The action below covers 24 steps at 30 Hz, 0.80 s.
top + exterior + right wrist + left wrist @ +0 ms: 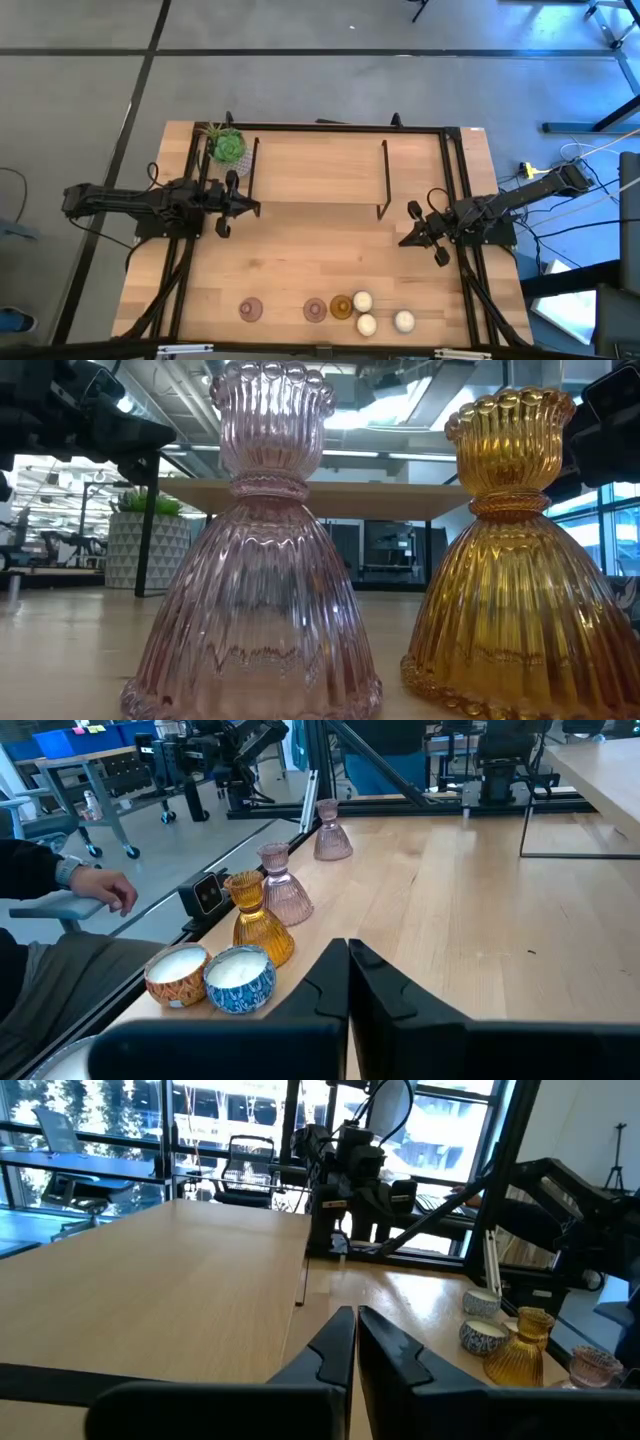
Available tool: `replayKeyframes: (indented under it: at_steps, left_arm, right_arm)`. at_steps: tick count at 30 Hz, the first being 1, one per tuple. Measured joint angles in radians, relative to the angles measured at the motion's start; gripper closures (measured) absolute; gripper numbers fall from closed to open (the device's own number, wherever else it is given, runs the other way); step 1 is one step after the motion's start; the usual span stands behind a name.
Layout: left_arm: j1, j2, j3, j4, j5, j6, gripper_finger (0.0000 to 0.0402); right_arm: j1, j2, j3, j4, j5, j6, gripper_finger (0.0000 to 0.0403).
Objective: Pick & Place candle stick holders
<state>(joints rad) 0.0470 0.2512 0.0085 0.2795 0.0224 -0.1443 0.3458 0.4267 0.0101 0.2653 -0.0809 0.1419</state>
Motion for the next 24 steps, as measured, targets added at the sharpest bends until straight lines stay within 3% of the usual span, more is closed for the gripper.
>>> replayKeyframes:
  at_steps: [24]
  left_arm:
    - [0.0,0.0,0.0,0.0,0.0,0.0,0.0389]
  right_arm:
    - [0.0,0.0,0.0,0.0,0.0,0.0,0.0402]
